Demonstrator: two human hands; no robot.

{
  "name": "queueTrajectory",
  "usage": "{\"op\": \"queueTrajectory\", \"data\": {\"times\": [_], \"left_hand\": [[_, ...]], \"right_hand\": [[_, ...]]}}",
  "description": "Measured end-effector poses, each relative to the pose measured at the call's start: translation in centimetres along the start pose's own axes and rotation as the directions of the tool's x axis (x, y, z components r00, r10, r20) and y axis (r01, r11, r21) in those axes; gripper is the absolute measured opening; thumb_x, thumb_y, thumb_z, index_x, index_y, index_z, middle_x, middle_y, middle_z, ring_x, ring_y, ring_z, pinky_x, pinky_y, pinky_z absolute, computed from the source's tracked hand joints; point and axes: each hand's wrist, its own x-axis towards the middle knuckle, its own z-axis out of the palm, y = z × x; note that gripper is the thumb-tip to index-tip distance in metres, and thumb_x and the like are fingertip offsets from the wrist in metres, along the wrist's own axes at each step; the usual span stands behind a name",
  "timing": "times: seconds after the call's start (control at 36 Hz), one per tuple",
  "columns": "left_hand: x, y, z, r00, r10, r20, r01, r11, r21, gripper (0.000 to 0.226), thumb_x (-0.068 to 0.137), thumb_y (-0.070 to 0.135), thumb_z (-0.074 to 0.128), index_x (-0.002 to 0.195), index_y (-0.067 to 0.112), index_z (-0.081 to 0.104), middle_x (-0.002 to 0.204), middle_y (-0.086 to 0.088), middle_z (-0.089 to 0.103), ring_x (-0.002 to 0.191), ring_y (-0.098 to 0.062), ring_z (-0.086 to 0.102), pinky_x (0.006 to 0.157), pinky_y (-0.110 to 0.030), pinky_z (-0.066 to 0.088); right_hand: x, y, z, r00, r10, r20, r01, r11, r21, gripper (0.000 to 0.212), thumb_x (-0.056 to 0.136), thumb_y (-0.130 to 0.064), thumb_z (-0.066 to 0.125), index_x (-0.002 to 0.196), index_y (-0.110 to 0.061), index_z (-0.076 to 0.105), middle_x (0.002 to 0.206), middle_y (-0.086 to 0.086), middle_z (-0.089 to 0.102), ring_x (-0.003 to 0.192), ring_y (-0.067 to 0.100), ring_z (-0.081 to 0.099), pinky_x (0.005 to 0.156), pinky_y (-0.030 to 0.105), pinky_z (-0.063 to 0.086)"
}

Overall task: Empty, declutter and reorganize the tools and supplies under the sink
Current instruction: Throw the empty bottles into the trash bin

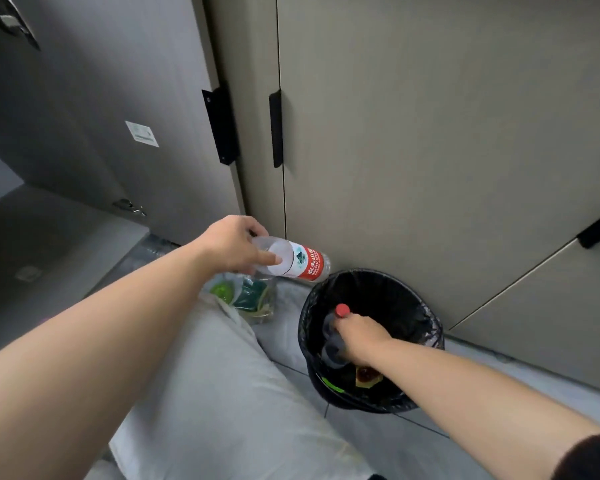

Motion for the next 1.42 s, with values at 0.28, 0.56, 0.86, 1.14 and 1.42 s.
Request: {"op": "queueTrajectory", "data": {"times": [0.28, 0.56, 0.86, 1.14, 1.42], "left_hand": [[1.3, 2.3, 0.7, 0.978, 0.141, -0.156, -0.131, 0.989, 0.076, 0.056, 0.055, 0.062, 0.091, 0.092, 0.034, 0.061, 0.086, 0.010, 0.067, 0.067, -0.006, 0.066, 0.046, -0.016, 0.047], [0.9, 4.2, 1.6, 0.949, 0.290, -0.125, -0.298, 0.953, -0.055, 0.044, 0.067, 0.041, 0.093, 0.098, 0.025, 0.067, 0.087, 0.009, 0.073, 0.081, -0.010, 0.068, 0.074, -0.025, 0.053], [-0.2, 5.7, 3.0, 0.916, 0.397, -0.062, -0.397, 0.918, 0.013, 0.044, 0.071, 0.039, 0.091, 0.109, 0.027, 0.074, 0.098, 0.012, 0.075, 0.090, -0.003, 0.068, 0.085, -0.021, 0.051], [-1.6, 6.7, 4.0, 0.878, 0.478, 0.006, -0.478, 0.878, -0.024, 0.033, 0.072, 0.035, 0.091, 0.099, 0.023, 0.076, 0.090, 0.008, 0.078, 0.085, -0.009, 0.072, 0.087, -0.029, 0.058], [-1.0, 6.4, 5.0, 0.875, 0.480, 0.059, -0.484, 0.864, 0.142, 0.040, 0.082, 0.032, 0.083, 0.118, 0.021, 0.068, 0.110, 0.008, 0.070, 0.099, -0.006, 0.068, 0.088, -0.015, 0.050]], "right_hand": [[1.6, 0.9, 2.1, 0.998, -0.057, -0.015, 0.058, 0.989, 0.136, 0.049, 0.093, -0.021, 0.059, 0.140, -0.027, 0.048, 0.148, 0.008, 0.046, 0.122, 0.035, 0.058, 0.101, 0.034, 0.046], [0.6, 2.9, -0.3, 0.978, -0.002, -0.210, 0.069, 0.948, 0.311, 0.018, 0.086, -0.020, 0.054, 0.098, -0.032, 0.063, 0.107, -0.005, 0.065, 0.091, 0.020, 0.066, 0.083, 0.031, 0.054], [-3.9, 1.5, -13.5, 0.566, 0.054, -0.822, 0.552, 0.716, 0.427, 0.025, 0.088, -0.050, 0.057, 0.106, -0.033, 0.062, 0.089, -0.010, 0.051, 0.069, 0.006, 0.052, 0.072, 0.026, 0.047], [-5.9, 0.2, -14.8, 0.542, -0.164, -0.824, 0.577, 0.785, 0.224, 0.030, 0.077, -0.048, 0.076, 0.093, -0.028, 0.061, 0.080, -0.002, 0.053, 0.063, 0.008, 0.047, 0.064, 0.038, 0.050], [-6.3, 3.7, -14.2, 0.721, -0.004, -0.693, 0.332, 0.880, 0.340, 0.030, 0.068, -0.043, 0.065, 0.077, -0.022, 0.046, 0.064, -0.006, 0.052, 0.063, 0.017, 0.046, 0.061, 0.037, 0.045]]}}
